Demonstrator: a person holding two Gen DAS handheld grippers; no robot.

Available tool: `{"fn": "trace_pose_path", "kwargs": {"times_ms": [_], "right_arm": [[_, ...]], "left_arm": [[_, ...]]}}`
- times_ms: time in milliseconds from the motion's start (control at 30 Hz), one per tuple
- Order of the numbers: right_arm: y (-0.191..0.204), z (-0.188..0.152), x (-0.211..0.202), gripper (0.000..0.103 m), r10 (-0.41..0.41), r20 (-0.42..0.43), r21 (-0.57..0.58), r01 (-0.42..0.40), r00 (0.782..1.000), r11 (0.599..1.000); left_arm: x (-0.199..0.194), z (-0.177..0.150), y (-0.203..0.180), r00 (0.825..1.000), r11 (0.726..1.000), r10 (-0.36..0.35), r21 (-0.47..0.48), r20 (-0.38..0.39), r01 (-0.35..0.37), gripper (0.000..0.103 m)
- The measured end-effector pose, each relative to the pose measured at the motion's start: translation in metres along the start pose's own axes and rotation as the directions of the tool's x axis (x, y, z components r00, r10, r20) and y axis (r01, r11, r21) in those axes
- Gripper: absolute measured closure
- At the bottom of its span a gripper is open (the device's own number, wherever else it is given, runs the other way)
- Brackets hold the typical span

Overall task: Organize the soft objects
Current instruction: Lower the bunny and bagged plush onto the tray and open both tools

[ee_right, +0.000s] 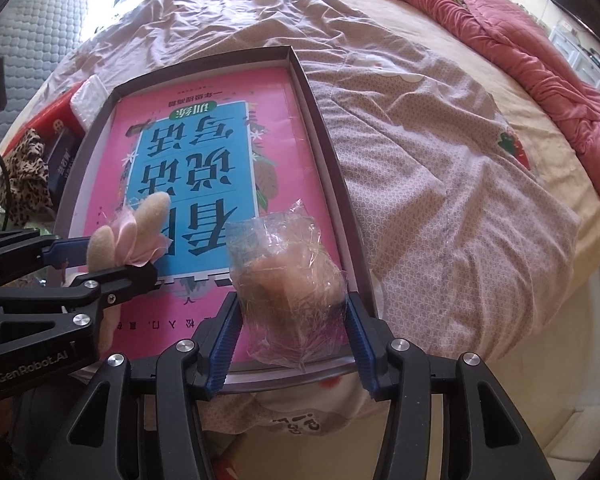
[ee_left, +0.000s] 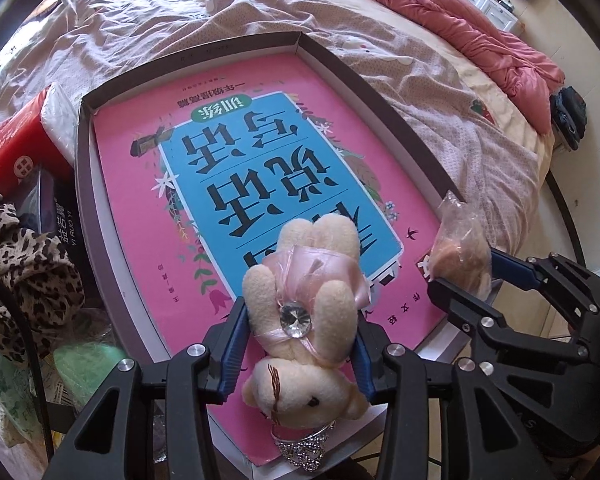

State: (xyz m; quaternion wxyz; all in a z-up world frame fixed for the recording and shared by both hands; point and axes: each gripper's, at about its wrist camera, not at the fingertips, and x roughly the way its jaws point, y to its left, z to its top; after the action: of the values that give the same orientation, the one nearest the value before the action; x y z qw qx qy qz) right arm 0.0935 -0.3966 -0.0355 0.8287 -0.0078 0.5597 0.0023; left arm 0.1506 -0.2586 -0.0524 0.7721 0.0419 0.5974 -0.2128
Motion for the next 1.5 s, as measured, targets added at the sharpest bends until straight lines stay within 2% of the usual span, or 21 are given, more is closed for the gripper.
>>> {"fn": "trace_pose_path", "kwargs": {"times_ms": [300,600,700,733,800,967,1100,1167,1500], "right_arm": [[-0.003,-0.004,0.000,0.047,0.003,-0.010,0.024,-0.003,1.000,1.000],[-0.008,-0.005,-0.015,0.045,0.024,0.019,0.052,-0.025,1.000,0.998],[-0.007,-0.005,-0.018,0.042,0.010,0.026,0.045,-0.011,1.000,0.999],[-0.007,-0.005,-0.019,0.037,0.000,0.029,0.043,-0.001,1.000,0.999],[-0.009,-0.004,-0.021,0.034,-0.004,0.032,0.053,0.002,0.999,0.999],[-0.015,-0.002,-0.028,0.032,-0.010,0.045,0.079,0.007,0.999,0.997],[-0.020,-0.003,-0.032,0.030,-0.001,0.052,0.105,-0.005,0.999,0.994],[-0.019,-0.003,-0.032,0.030,-0.004,0.049,0.101,-0.001,0.999,0.995],[-0.012,0.000,-0.044,0.030,-0.007,0.086,0.086,0.000,0.996,0.996]], "left_arm": [[0.002,0.001,-0.001,1.000,1.000,-0.003,0.006,-0.004,0.003,0.055],[0.002,0.006,-0.008,0.999,0.997,0.044,0.061,0.000,-0.043,0.048],[0.001,0.008,-0.008,0.999,0.997,0.039,0.065,0.002,-0.039,0.042],[0.001,0.009,-0.008,0.999,0.997,0.041,0.069,0.004,-0.041,0.041],[-0.001,0.010,-0.008,0.999,0.997,0.043,0.065,0.009,-0.043,0.040],[-0.011,0.009,-0.006,0.999,0.998,0.038,0.043,0.035,-0.039,0.035],[-0.024,0.008,-0.002,0.998,0.999,0.041,0.020,0.055,-0.042,0.025],[-0.029,0.007,0.001,0.998,0.999,0.043,0.005,0.054,-0.044,0.024],[-0.055,-0.004,0.009,0.985,0.991,0.136,-0.019,0.108,-0.134,0.023]]}}
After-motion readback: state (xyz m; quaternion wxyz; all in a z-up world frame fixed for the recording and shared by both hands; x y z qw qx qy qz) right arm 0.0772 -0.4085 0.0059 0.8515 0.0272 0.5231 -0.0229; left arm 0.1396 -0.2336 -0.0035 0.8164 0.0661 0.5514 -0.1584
